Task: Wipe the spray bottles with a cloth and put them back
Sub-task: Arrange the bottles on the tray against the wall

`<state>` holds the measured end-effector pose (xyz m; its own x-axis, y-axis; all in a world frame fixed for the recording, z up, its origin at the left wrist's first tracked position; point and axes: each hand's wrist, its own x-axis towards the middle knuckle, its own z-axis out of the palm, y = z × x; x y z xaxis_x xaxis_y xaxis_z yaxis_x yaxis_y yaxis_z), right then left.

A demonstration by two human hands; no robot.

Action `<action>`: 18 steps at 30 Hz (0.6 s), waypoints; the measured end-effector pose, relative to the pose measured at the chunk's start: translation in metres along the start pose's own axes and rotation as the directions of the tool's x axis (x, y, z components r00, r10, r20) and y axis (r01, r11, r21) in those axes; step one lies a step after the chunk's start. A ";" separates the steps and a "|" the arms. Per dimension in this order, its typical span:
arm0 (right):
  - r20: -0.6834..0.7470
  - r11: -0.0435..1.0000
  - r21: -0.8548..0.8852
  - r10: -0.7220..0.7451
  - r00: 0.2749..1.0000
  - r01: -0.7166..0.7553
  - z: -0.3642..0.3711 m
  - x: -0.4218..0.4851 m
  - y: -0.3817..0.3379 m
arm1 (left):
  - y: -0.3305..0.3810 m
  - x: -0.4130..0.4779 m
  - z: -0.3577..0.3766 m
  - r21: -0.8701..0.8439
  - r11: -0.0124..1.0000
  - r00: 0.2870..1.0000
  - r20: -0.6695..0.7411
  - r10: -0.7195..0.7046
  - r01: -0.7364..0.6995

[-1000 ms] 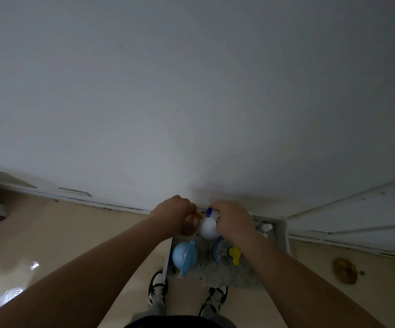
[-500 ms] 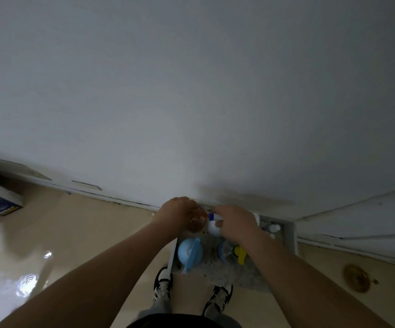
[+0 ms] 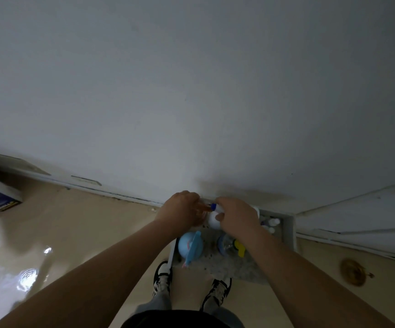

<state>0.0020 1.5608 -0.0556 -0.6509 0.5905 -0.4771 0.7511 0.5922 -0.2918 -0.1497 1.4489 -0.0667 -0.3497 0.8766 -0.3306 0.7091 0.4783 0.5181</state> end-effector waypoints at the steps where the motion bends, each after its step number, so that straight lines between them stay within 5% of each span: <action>1: -0.024 1.000 0.000 -0.016 1.000 0.016 -0.004 -0.004 0.000 | -0.004 -0.005 -0.002 -0.032 0.999 0.999 -0.033 0.006 -0.007; 6: -0.324 0.990 0.038 -0.115 0.939 0.134 -0.011 -0.039 -0.010 | -0.033 -0.033 -0.010 -0.151 0.970 0.952 -0.215 -0.219 0.189; 10: -0.401 0.968 0.193 -0.069 0.913 0.158 0.014 -0.068 -0.021 | -0.023 -0.060 0.010 -0.130 0.973 0.980 0.085 -0.178 0.188; 13: -0.511 0.925 0.375 0.151 0.846 0.061 0.029 -0.086 -0.007 | -0.012 -0.073 0.039 -0.091 0.983 0.961 0.242 -0.133 0.159; 16: -0.436 0.853 0.509 0.374 0.819 -0.119 0.036 -0.100 0.021 | -0.007 -0.071 0.059 -0.030 0.995 0.976 0.200 -0.083 0.091; 18: -0.336 0.856 0.500 0.330 0.882 -0.130 0.038 -0.105 0.033 | -0.005 -0.064 0.060 0.052 0.998 0.980 0.197 -0.034 0.024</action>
<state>0.0991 1.4974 -0.0469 -0.3637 0.9004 -0.2389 0.7828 0.1565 -0.6022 -0.0942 1.3868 -0.0953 -0.2464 0.8322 -0.4968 0.7316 0.4959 0.4678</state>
